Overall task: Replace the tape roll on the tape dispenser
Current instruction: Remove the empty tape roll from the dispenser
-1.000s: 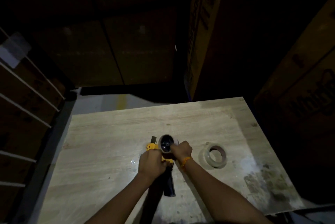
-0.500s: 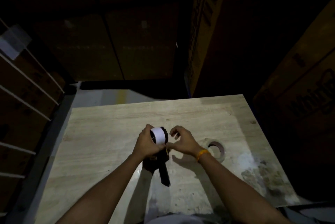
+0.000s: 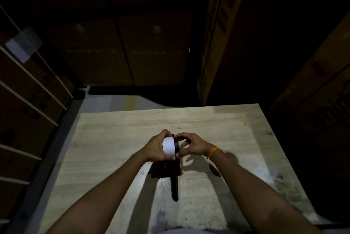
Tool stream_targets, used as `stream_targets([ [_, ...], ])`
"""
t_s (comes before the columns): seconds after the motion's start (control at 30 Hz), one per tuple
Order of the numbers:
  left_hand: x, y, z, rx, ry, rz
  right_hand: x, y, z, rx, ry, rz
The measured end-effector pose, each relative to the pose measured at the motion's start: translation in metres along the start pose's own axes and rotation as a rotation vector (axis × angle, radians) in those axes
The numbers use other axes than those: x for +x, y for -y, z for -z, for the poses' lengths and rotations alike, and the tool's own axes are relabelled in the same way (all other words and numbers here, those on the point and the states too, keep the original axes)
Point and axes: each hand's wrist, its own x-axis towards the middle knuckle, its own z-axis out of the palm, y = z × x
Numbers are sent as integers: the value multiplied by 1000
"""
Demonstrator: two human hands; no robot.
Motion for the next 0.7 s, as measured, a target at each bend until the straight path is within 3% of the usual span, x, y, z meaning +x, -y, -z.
stream_targets([
  [0.2, 7, -3, -7, 154, 16, -107, 5, 5, -3, -154, -42, -12],
  [0.7, 21, -9, -7, 279, -115, -156, 11, 15, -1, -223, -170, 36],
])
